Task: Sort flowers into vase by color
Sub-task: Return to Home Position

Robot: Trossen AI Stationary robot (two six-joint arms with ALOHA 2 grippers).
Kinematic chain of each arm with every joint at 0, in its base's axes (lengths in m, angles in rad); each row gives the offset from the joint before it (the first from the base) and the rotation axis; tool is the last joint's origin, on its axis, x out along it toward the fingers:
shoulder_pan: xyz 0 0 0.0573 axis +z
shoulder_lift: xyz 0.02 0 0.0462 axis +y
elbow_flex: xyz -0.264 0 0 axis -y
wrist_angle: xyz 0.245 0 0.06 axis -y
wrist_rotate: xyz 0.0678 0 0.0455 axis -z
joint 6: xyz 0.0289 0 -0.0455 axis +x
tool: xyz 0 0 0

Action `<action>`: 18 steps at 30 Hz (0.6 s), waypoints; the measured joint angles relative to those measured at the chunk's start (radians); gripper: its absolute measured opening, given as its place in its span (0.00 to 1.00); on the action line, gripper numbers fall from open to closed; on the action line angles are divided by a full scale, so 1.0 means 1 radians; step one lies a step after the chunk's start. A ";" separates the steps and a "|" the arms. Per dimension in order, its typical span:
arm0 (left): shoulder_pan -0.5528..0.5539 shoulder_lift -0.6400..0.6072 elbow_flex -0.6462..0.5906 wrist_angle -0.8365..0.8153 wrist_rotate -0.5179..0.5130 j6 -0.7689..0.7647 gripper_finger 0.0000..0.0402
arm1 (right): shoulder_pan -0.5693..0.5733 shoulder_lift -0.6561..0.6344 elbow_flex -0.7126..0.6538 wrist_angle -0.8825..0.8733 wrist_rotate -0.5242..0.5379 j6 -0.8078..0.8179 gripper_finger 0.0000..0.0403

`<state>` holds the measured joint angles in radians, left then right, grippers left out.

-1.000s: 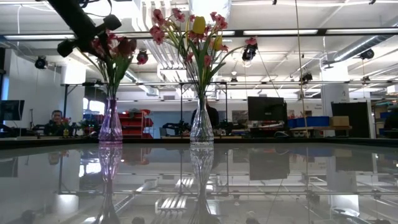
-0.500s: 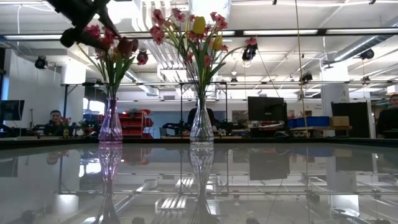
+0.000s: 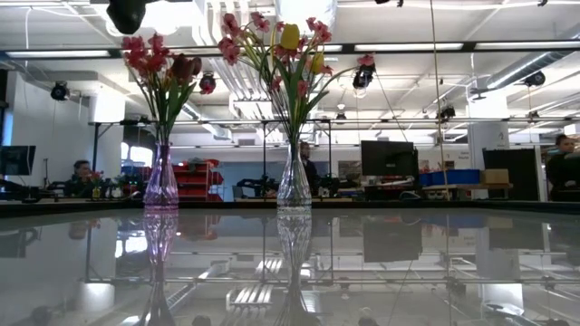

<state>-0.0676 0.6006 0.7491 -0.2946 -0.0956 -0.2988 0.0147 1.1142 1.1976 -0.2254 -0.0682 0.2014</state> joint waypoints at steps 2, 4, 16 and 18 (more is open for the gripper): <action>-0.059 -0.021 -0.061 0.096 0.002 0.002 0.37 | 0.000 -0.052 -0.073 0.113 0.000 -0.032 0.29; -0.084 -0.046 -0.112 0.176 0.000 0.002 0.29 | 0.000 -0.108 -0.134 0.195 0.000 -0.044 0.22; -0.084 -0.085 -0.222 0.188 -0.019 -0.055 0.07 | 0.000 -0.349 -0.282 -0.004 0.131 -0.068 0.03; -0.084 -0.069 -0.242 0.208 -0.021 -0.015 0.07 | 0.000 -0.349 -0.295 0.008 0.135 -0.111 0.03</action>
<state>-0.1520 0.5320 0.5069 -0.0868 -0.1170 -0.3137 0.0147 0.7650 0.9030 -0.2177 0.0670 0.0909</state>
